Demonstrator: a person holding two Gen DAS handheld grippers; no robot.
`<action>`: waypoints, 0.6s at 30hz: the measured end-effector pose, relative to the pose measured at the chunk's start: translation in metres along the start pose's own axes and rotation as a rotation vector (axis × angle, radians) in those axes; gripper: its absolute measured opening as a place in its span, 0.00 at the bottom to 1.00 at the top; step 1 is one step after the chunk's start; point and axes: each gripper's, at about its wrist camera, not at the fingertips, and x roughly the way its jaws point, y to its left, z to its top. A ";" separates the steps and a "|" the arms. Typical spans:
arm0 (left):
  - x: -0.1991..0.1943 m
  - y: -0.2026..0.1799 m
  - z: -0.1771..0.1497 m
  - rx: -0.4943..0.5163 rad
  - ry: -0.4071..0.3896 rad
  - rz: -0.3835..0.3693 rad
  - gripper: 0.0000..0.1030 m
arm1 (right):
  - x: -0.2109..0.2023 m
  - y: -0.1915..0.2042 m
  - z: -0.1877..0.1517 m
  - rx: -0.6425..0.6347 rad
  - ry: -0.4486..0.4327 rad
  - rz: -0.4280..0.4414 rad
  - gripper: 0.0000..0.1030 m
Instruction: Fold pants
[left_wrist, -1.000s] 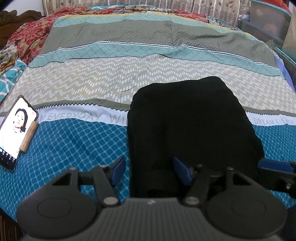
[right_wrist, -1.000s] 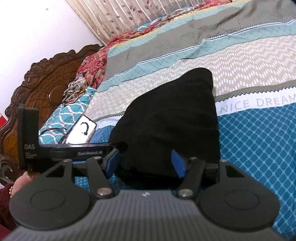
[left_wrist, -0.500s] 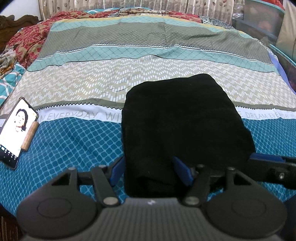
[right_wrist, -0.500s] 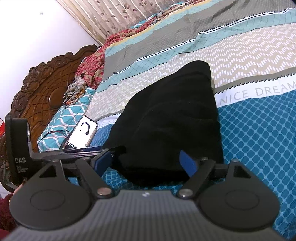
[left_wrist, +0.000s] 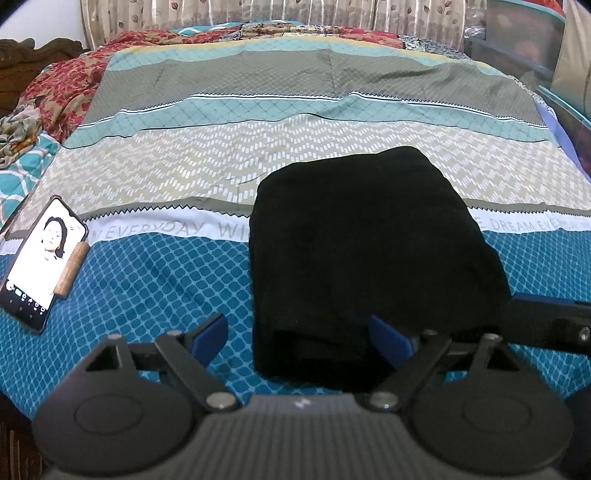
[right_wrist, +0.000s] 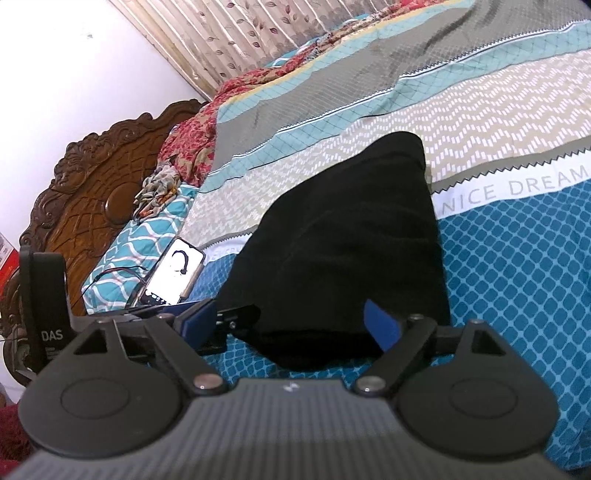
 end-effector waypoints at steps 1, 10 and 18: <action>-0.001 0.000 -0.001 0.000 -0.001 0.001 0.88 | 0.000 0.000 0.000 -0.001 0.000 0.001 0.86; -0.011 -0.007 -0.008 0.015 -0.018 0.003 0.98 | -0.007 -0.002 0.000 0.031 -0.025 -0.003 0.86; -0.020 -0.012 -0.014 0.019 -0.048 -0.007 1.00 | -0.010 -0.002 0.001 0.044 -0.022 0.007 0.86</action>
